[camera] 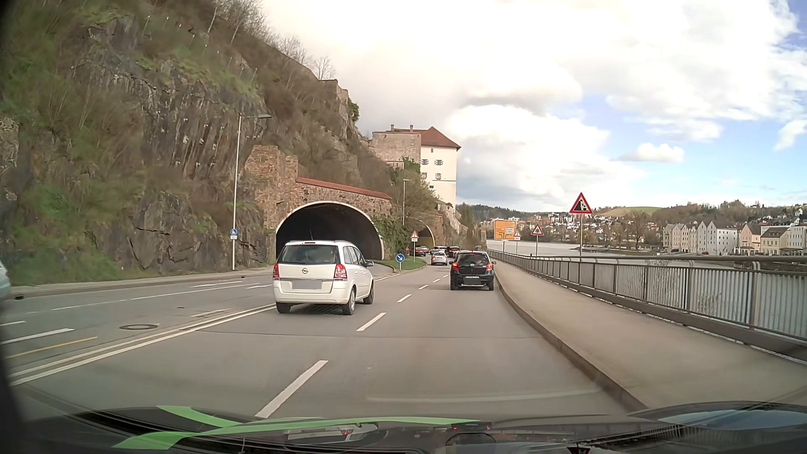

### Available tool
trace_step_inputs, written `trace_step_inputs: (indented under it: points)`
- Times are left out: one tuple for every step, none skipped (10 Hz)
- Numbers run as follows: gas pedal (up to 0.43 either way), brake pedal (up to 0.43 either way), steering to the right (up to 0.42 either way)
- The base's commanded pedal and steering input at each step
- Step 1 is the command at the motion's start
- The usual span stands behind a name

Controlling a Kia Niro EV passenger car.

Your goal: Follow the waypoints while adhering to traffic rules and regulations

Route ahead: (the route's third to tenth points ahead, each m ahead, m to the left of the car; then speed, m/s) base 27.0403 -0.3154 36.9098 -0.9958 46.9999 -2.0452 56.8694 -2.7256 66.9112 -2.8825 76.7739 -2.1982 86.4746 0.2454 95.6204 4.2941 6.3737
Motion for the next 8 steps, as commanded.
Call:
trace_step_inputs:
  points:
    - [0.0,0.104,0.022]
    - [0.0,0.104,0.021]
    - [0.0,0.11,0.016]
    - [0.0,0.098,0.014]
    - [0.0,0.098,0.015]
    - [0.0,0.091,0.017]
    - [0.0,0.098,0.019]
    - [0.0,0.11,0.019]
